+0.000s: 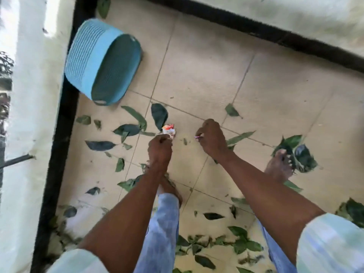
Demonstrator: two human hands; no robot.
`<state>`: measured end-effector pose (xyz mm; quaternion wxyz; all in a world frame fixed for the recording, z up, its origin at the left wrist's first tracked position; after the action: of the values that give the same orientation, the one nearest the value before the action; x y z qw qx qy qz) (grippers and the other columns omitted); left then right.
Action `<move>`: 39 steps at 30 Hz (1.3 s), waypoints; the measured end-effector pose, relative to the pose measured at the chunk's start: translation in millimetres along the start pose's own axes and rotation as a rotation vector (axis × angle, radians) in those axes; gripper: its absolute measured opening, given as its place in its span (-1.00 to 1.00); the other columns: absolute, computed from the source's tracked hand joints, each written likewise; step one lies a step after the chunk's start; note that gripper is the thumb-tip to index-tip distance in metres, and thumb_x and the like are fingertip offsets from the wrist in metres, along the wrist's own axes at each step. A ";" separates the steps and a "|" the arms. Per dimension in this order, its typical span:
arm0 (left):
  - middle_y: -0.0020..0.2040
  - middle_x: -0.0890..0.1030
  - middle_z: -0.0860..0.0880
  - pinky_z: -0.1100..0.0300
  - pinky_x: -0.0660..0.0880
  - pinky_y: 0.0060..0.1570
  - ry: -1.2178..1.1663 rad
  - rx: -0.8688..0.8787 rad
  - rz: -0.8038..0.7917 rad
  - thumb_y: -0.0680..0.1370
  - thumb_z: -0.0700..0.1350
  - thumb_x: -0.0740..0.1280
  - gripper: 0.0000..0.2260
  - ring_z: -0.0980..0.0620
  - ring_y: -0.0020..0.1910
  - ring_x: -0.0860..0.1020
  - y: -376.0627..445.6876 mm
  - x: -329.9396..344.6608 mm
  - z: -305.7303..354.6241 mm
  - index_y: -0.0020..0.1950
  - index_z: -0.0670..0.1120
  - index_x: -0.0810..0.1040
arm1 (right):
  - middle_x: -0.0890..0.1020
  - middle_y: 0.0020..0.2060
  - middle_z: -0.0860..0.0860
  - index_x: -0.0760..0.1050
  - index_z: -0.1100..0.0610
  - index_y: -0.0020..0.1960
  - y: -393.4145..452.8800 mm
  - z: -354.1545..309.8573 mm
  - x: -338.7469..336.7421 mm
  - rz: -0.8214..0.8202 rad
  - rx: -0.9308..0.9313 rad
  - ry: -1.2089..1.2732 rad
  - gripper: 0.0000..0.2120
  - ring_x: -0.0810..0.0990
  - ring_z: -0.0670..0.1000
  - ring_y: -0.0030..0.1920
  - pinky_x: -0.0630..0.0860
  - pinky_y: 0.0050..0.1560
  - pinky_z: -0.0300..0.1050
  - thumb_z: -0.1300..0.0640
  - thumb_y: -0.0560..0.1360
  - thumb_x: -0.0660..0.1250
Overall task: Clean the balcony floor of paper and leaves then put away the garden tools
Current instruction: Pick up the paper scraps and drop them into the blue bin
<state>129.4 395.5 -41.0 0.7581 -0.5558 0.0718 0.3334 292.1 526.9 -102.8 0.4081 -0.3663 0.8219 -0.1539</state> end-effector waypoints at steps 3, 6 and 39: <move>-0.22 0.61 -0.14 0.10 0.51 -0.21 -0.275 -0.100 0.010 0.49 -0.28 0.30 -0.89 -0.09 -0.23 0.56 28.6 -31.4 -27.2 -0.15 -0.12 0.58 | 0.48 0.22 0.13 0.61 0.21 0.00 12.9 -40.7 55.4 -0.098 -0.086 -0.152 -0.76 0.47 0.14 0.17 0.38 0.09 -0.13 0.31 0.33 0.38; -0.20 0.60 -0.13 0.12 0.49 -0.24 -0.396 -0.139 -0.023 0.55 -0.32 0.25 -0.83 -0.06 -0.26 0.55 54.1 -49.3 -48.7 -0.17 -0.12 0.55 | 0.48 0.23 0.17 0.59 0.25 0.05 14.6 -85.0 91.1 -0.086 -0.288 -0.358 -0.74 0.43 0.23 0.16 0.47 0.00 0.04 0.31 0.36 0.36; 0.07 0.62 -0.23 -0.05 0.55 0.15 -1.426 -0.132 -0.304 0.58 -0.11 0.21 -0.65 -0.11 -0.07 0.63 -390.4 -225.0 84.4 0.22 -0.34 0.51 | 0.59 -0.25 0.00 0.48 0.10 -0.16 -294.8 -435.7 -180.3 -0.425 -0.124 -0.091 -0.67 0.53 0.03 -0.22 0.53 -0.11 0.02 0.23 0.16 0.55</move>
<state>163.1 312.5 408.5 0.6235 -0.2522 -0.5375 0.5087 163.0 436.3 430.4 0.3799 -0.5621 0.7149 -0.1691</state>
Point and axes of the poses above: each hand's wrist, its own y-axis towards the middle knuckle, its own x-axis out of the palm, z = x × y, the point moved 9 cm from there along y, towards the middle knuckle
